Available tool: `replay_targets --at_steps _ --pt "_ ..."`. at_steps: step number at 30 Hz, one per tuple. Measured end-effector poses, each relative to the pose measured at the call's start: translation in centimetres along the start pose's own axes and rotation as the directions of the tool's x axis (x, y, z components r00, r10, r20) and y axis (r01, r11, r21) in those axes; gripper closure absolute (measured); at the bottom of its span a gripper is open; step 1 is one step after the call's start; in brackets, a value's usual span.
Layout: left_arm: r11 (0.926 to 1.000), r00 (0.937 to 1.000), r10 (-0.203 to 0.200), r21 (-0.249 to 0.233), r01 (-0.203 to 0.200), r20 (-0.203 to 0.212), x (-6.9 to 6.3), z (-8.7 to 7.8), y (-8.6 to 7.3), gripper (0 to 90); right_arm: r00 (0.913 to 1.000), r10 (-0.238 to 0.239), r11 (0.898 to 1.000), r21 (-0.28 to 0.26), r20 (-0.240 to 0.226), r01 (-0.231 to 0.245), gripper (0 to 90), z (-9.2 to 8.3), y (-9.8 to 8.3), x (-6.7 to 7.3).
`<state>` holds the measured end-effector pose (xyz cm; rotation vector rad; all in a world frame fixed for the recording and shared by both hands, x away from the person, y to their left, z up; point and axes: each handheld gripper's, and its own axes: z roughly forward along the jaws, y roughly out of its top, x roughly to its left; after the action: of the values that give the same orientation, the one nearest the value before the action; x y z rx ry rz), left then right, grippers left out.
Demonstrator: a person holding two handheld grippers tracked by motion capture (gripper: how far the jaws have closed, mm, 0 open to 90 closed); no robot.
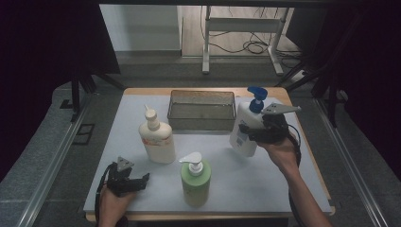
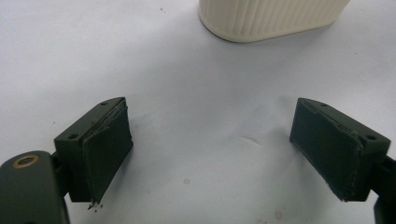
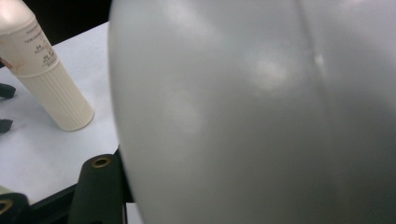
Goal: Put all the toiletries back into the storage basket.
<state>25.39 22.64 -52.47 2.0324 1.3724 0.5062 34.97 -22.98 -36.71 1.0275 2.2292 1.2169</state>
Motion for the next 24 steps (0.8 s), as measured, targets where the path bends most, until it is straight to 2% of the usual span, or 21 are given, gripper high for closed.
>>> replay_targets --at_steps 15,24 --pt "1.0000 1.0000 0.002 0.002 -0.002 0.001 0.0 0.0 0.0 12.0 0.9999 -0.007 1.000 -0.019 -0.008 0.007 37.1 1.6 2.7 0.9" --pt "1.0000 1.0000 -0.001 0.000 0.001 0.001 0.0 0.0 0.0 12.0 0.9995 -0.030 0.999 -0.026 -0.004 0.030 37.0 2.7 4.2 1.6"
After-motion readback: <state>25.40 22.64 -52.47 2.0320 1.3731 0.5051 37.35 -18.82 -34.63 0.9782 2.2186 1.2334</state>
